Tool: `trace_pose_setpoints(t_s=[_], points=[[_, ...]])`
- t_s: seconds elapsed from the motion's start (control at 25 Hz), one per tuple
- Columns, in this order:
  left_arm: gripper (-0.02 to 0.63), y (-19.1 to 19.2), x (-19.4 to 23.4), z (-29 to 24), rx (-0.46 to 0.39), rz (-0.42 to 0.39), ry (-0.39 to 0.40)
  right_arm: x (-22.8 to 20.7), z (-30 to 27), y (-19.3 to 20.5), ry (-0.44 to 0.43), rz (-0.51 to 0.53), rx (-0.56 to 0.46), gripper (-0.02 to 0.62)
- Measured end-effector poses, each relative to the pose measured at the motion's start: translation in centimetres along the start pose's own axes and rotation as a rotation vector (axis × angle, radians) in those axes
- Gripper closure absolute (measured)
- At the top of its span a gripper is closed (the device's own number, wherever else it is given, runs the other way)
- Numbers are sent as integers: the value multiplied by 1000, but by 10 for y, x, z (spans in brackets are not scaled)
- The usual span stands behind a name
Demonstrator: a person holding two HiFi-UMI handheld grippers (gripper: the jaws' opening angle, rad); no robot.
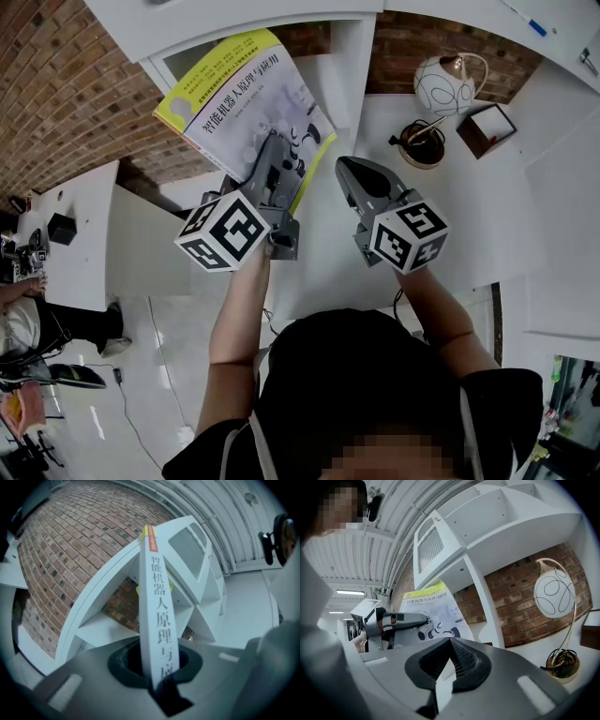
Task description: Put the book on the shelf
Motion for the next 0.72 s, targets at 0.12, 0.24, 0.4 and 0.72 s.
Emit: trace_pose_setpoints(t_s=[0.12, 0.24, 0.4, 0.72], points=[[540, -3, 0, -2, -9, 29, 6, -2, 0, 2, 4, -7, 1, 600], [540, -6, -2, -5, -21, 44, 10, -3, -2, 3, 1, -13, 2, 600], [540, -7, -4, -11, -49, 66, 4, -2, -4, 2, -7, -16, -1, 600], [526, -22, -8, -25, -145, 115, 15, -8, -2, 2, 7, -17, 2, 600]])
Point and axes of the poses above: the fingertips, and each gripper's own axes: z backward along the fingers, x to its left, y out of its underside, the point moved 1 cm from there along z, backward along the fingers, and after that the axes turned 11 degrees about -z, right-handed, at the moved point
